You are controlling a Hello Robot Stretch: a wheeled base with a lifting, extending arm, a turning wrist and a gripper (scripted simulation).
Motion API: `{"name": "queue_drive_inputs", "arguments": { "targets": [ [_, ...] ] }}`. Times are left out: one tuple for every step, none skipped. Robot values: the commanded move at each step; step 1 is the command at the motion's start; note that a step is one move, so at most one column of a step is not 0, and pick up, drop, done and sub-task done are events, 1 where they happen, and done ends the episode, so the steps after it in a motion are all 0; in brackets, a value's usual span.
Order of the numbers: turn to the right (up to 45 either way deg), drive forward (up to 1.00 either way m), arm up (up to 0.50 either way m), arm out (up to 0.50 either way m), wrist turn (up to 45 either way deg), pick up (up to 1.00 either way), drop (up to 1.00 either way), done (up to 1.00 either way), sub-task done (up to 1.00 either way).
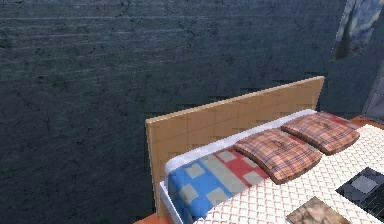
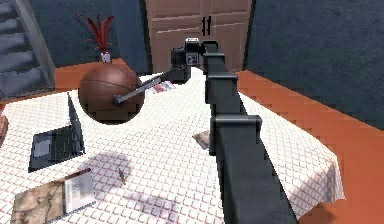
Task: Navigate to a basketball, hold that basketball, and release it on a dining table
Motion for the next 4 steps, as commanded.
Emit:
{"name": "queue_drive_inputs", "arguments": {
  "targets": [
    [0.0, 0.0, 0.0, 0.0, -45.0, 0.0, 0.0, 0.0, 0.0],
    [0.0, 0.0, 0.0, 0.0, -15.0, 0.0, 0.0, 0.0, 0.0],
    [0.0, 0.0, 0.0, -0.42, 0.0, 0.0, 0.0, 0.0, 0.0],
    [-45.0, 0.0, 0.0, 0.0, 0.0, 0.0, 0.0, 0.0, 0.0]
  ]
}}
